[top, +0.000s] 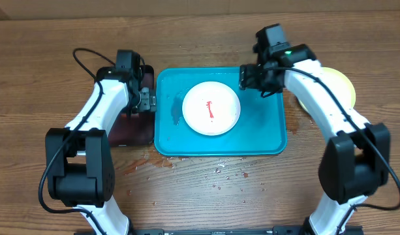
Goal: Clean dirty plates on tray and stack at the side
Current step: 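Dip the sponge in the basin with the left gripper, right gripper withdrawing, then rub the sponge in the basin water with the left gripper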
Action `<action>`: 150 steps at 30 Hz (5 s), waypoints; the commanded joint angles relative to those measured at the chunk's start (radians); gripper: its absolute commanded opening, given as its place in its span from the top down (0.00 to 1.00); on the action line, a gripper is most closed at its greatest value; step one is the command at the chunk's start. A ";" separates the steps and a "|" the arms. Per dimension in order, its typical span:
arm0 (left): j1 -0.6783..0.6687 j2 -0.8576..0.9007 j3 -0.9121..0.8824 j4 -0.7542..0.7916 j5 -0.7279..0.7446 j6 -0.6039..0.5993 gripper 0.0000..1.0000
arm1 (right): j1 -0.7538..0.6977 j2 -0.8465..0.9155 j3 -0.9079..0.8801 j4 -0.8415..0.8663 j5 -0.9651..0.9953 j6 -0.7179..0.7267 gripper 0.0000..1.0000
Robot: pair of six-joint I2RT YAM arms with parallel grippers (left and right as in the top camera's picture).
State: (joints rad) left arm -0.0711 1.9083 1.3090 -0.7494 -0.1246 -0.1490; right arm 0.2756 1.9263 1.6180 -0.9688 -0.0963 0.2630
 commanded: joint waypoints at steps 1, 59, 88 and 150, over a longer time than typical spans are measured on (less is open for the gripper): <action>0.015 0.003 -0.047 0.035 -0.016 -0.033 0.07 | -0.022 -0.042 0.026 -0.002 0.010 -0.006 0.22; 0.063 0.002 -0.158 0.234 0.088 -0.032 0.96 | -0.031 -0.041 0.026 -0.021 0.010 -0.006 0.21; 0.063 -0.091 -0.118 0.274 0.049 -0.035 0.34 | -0.031 -0.041 0.026 -0.020 0.011 -0.006 0.20; 0.050 0.005 0.060 0.132 0.020 -0.106 0.96 | -0.031 -0.041 0.026 -0.011 0.017 -0.006 0.10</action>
State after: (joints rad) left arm -0.0090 1.9469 1.3685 -0.6048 -0.0887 -0.2379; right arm 0.2447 1.9064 1.6253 -0.9871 -0.0891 0.2626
